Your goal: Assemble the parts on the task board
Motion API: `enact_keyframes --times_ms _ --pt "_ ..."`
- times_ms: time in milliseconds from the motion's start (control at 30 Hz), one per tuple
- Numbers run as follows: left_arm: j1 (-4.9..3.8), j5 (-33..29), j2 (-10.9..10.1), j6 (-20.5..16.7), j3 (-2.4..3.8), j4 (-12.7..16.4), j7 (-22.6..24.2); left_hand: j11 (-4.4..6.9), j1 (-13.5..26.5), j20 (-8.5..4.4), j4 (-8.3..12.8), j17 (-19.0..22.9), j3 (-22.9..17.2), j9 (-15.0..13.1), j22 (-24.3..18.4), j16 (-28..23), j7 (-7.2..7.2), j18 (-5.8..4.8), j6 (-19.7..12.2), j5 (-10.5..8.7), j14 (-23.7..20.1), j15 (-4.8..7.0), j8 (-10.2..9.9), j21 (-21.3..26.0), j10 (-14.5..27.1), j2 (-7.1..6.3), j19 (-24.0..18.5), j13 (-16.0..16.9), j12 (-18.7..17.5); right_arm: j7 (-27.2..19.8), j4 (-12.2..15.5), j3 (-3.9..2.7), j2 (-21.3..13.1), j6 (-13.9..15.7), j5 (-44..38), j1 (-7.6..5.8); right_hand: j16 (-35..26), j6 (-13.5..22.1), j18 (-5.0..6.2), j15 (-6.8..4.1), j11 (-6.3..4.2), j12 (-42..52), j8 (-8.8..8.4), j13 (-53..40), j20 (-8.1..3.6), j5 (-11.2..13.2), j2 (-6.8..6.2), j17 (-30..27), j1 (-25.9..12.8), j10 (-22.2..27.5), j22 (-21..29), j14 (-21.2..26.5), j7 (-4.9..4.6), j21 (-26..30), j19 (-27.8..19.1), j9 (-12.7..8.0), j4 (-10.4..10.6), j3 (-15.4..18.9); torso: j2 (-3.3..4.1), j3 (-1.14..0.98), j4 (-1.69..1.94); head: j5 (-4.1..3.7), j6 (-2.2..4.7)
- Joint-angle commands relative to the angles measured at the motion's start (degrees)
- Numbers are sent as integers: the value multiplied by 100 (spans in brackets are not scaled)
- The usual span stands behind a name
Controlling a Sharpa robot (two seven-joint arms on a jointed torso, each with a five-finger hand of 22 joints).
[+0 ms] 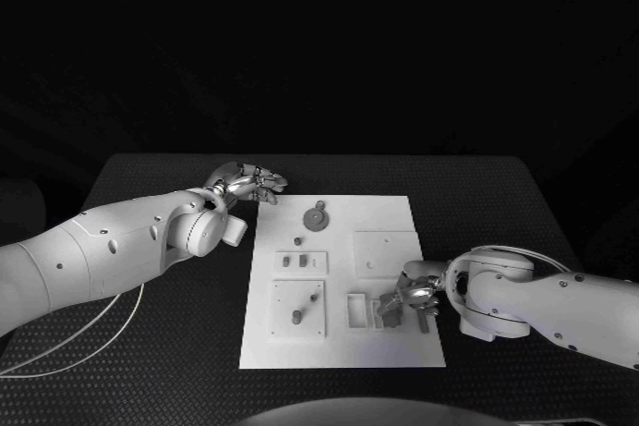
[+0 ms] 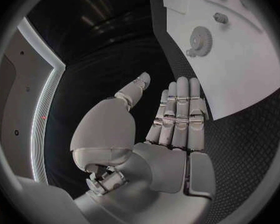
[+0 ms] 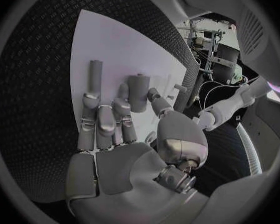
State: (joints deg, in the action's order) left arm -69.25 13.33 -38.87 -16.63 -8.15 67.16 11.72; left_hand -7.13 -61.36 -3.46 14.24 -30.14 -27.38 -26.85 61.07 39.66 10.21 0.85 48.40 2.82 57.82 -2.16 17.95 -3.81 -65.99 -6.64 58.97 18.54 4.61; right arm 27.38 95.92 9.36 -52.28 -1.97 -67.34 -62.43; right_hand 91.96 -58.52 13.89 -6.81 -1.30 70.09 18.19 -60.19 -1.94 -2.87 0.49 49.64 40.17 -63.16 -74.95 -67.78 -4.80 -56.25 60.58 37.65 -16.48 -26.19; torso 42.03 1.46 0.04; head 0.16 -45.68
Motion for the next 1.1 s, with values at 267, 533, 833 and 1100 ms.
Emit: enact_keyframes --times_ms 267,533,833,1100 --pt "-6 -25 -11 47 2 7 10 -3 68 7 -26 -8 -5 9 4 -31 8 -12 -32 7 39 -10 -5 -25 44 -4 -24 9 -22 62 159 42 -203 164 412 -68 -39 -106 111 -7 -4 -19 -177 -10 39 -4 347 13 533 -47 -95 12 -12 -6 -73 -201 -42 68 -1 -6 -6 29 -3" --pt "-6 -25 -10 27 1 11 0 -8 73 8 -27 -14 -2 9 5 -34 15 -13 -32 7 41 -10 -5 -26 52 -18 -22 12 -28 44 300 42 -311 444 882 -281 -34 -149 111 -15 -17 -13 -176 -16 43 -3 318 85 611 -80 -97 -44 1 -22 -61 -209 -42 157 3 2 -4 -22 33" --pt "-6 -25 -10 6 0 16 -8 -9 77 8 -31 -17 -1 10 6 -36 19 -13 -34 7 42 -10 -6 -26 55 -24 -22 15 -29 55 407 43 -248 446 1287 -299 -35 -153 111 -19 -18 -15 -182 -17 44 -3 302 71 619 -83 -94 -39 2 -22 -57 -215 -37 188 1 -4 0 10 28" --pt "-6 -25 7 26 0 20 -13 -11 84 8 -36 -20 2 10 6 -38 21 -13 -34 7 43 -10 -7 -27 57 -28 -21 17 -31 69 410 43 34 421 1544 -299 -40 -154 111 -19 -16 -21 -190 -18 49 -3 295 68 601 -82 -90 -35 0 -18 -60 -222 -31 221 2 5 -6 32 19"
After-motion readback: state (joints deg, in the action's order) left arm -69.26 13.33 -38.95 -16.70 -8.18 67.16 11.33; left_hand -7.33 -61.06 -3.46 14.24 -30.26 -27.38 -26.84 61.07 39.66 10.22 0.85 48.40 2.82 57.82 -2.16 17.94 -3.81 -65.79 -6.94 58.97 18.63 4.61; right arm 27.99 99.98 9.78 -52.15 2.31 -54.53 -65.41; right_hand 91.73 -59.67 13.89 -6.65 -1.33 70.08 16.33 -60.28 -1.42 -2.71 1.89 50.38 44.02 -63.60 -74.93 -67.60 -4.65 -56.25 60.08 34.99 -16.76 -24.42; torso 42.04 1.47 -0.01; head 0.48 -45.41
